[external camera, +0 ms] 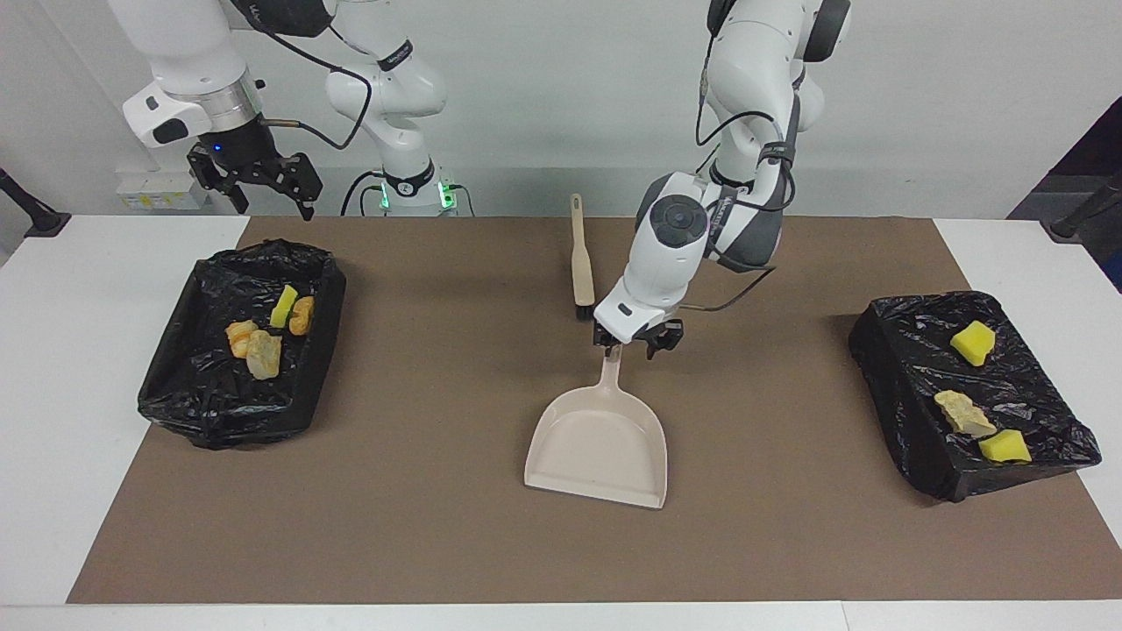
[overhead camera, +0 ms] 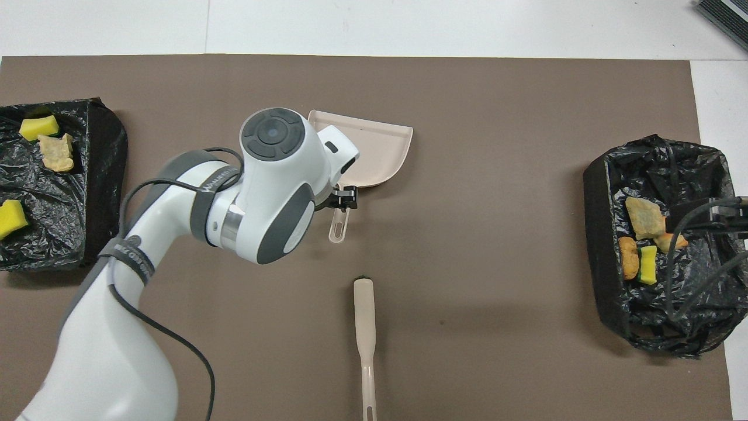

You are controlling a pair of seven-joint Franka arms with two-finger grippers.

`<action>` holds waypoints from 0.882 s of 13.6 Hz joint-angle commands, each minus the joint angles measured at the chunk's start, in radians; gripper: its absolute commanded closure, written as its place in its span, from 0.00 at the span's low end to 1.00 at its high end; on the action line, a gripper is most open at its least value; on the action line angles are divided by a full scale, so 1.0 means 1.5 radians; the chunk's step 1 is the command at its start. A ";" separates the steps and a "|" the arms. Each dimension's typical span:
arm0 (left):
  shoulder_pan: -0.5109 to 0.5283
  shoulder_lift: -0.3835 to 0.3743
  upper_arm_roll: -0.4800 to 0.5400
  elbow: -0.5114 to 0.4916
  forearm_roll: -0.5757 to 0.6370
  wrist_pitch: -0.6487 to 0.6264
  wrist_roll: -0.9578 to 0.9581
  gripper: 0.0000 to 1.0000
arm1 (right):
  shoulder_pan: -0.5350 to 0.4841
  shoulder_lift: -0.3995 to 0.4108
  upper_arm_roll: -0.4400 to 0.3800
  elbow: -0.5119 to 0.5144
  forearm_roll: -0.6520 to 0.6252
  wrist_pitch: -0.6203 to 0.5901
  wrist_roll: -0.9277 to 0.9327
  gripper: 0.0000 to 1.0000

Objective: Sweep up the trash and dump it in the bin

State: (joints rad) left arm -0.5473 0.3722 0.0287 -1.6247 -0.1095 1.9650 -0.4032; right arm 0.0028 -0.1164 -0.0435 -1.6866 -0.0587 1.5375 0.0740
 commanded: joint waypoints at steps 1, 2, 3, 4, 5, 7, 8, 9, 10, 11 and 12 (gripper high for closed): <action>0.029 -0.026 0.009 -0.004 -0.004 -0.036 -0.010 0.00 | -0.004 -0.003 0.001 0.003 0.003 -0.004 -0.015 0.00; 0.031 -0.036 0.027 0.003 0.004 -0.039 -0.004 0.00 | -0.003 -0.006 0.002 0.000 0.004 -0.017 -0.017 0.00; 0.038 -0.045 0.043 0.011 0.007 -0.048 -0.002 0.00 | -0.002 -0.006 0.005 0.002 0.005 -0.018 -0.019 0.00; 0.052 -0.049 0.050 0.016 0.008 -0.064 0.006 0.00 | -0.002 -0.005 0.012 0.002 0.022 -0.009 -0.022 0.00; 0.072 -0.056 0.052 0.019 0.013 -0.073 0.023 0.00 | -0.004 -0.005 0.012 0.000 0.055 0.006 -0.019 0.00; 0.114 -0.070 0.054 0.017 0.013 -0.088 0.094 0.00 | -0.008 -0.004 0.011 -0.003 0.070 0.029 -0.010 0.00; 0.144 -0.082 0.054 0.016 0.013 -0.104 0.134 0.00 | -0.003 -0.004 0.011 -0.003 0.062 0.029 -0.014 0.00; 0.165 -0.093 0.054 0.014 0.013 -0.122 0.173 0.00 | -0.003 -0.003 0.011 -0.002 0.061 0.031 -0.017 0.00; 0.185 -0.103 0.054 0.013 0.013 -0.135 0.211 0.00 | -0.003 -0.002 0.011 -0.003 0.049 0.034 -0.019 0.00; 0.204 -0.111 0.054 0.013 0.013 -0.146 0.233 0.00 | -0.002 -0.003 0.014 -0.003 0.033 0.039 -0.023 0.00; 0.209 -0.120 0.054 0.014 0.013 -0.153 0.238 0.00 | -0.002 -0.003 0.014 -0.003 0.028 0.040 -0.031 0.00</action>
State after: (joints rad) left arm -0.2586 0.2291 0.1195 -1.5986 -0.1009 1.7745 -0.0853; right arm 0.0067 -0.1169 -0.0304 -1.6865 0.0055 1.5801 0.0716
